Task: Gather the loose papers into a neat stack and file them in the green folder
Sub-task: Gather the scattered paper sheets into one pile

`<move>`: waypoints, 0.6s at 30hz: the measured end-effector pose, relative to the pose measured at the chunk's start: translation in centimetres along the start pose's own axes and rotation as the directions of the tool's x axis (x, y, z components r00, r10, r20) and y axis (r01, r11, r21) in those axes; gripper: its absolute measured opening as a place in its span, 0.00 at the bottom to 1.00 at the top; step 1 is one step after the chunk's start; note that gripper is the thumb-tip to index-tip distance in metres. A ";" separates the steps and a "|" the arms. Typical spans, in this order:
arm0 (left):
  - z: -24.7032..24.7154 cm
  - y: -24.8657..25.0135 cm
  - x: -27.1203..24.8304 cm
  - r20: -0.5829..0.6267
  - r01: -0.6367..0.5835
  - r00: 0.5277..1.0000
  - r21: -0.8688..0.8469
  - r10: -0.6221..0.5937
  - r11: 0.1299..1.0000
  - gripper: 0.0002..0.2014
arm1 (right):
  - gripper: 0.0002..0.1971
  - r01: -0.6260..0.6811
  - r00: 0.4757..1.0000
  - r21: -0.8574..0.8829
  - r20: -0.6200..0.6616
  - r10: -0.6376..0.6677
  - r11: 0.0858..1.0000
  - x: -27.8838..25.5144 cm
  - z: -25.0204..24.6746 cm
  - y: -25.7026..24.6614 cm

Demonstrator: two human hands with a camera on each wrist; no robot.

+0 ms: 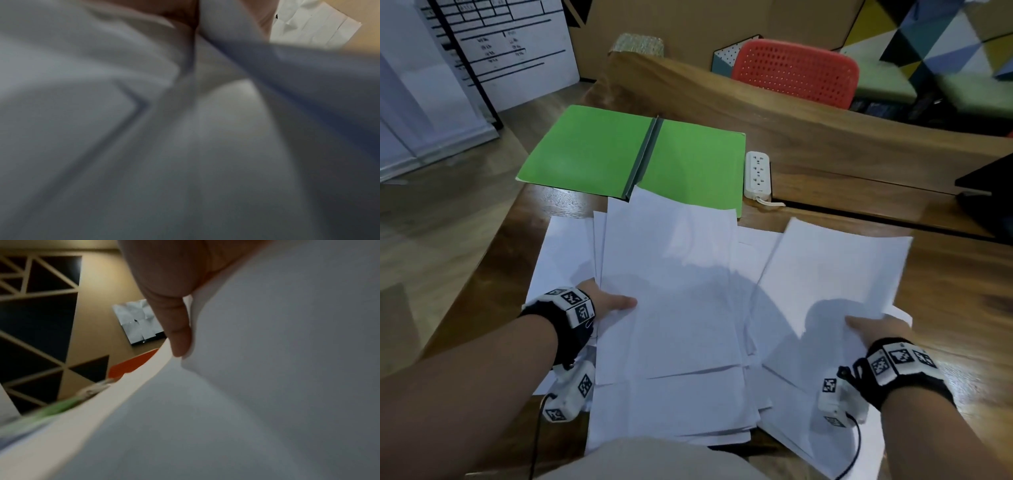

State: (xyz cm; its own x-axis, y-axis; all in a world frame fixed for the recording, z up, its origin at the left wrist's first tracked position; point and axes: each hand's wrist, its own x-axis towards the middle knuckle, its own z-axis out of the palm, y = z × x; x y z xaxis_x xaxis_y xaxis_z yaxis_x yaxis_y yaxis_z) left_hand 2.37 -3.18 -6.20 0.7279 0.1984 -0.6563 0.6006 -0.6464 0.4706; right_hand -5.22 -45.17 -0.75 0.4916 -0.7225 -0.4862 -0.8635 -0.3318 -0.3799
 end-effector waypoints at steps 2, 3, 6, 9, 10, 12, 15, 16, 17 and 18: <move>-0.1 0.1 -0.3 -0.008 0.004 1.000 0.007 -0.003 1.000 0.51 | 0.23 -0.027 0.999 0.009 -0.035 0.027 1.000 0.2 -1.3 0.9; -0.1 0.1 -0.3 -0.014 0.017 1.000 0.018 -0.017 1.000 0.51 | 0.24 -0.035 0.999 0.028 -0.023 0.035 0.999 0.0 -1.5 1.1; -0.1 0.2 -0.3 -0.014 0.012 1.000 0.038 -0.012 0.999 0.54 | 0.25 0.012 1.000 0.111 -0.021 -0.010 0.994 -0.3 -1.1 0.8; -0.1 0.0 0.0 -0.019 0.015 1.000 0.059 -0.014 0.998 0.56 | 0.23 0.139 0.980 0.232 -0.175 -0.100 0.963 -0.6 -0.8 0.0; -0.1 0.0 0.1 -0.013 0.007 1.000 0.054 -0.006 0.999 0.55 | 0.25 0.144 0.977 0.259 -0.188 -0.096 0.955 -0.6 -0.7 -0.1; -0.2 0.0 0.0 -0.009 0.005 1.000 0.042 -0.004 0.999 0.51 | 0.31 0.053 0.995 0.257 -0.097 -0.029 0.965 -0.7 -0.3 -0.1; -0.2 0.2 -0.3 -0.010 0.001 1.000 0.034 -0.001 0.999 0.56 | 0.27 -0.038 0.996 0.168 0.082 0.025 0.985 -0.9 0.6 0.2; -0.1 0.1 -0.2 -0.006 -0.002 1.000 0.041 0.002 0.999 0.56 | 0.25 -0.031 0.997 0.134 0.070 0.022 0.991 -1.0 0.8 0.2; -0.1 0.1 -0.2 -0.006 0.005 1.000 0.052 -0.004 0.999 0.55 | 0.23 -0.008 1.000 0.105 0.028 0.005 0.994 -1.3 0.6 0.0; -0.1 0.2 -0.3 -0.007 0.006 1.000 0.065 -0.006 0.998 0.56 | 0.22 0.023 0.999 0.090 -0.029 -0.020 0.996 -1.4 0.1 -0.3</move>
State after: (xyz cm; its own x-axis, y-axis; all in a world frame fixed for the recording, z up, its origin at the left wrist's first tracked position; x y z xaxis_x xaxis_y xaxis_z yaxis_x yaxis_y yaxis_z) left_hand 2.30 -3.29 -5.80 0.7267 0.2068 -0.6551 0.5820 -0.6920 0.4271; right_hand -5.63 -44.04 -0.06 0.5057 -0.7326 -0.4555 -0.8383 -0.2927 -0.4599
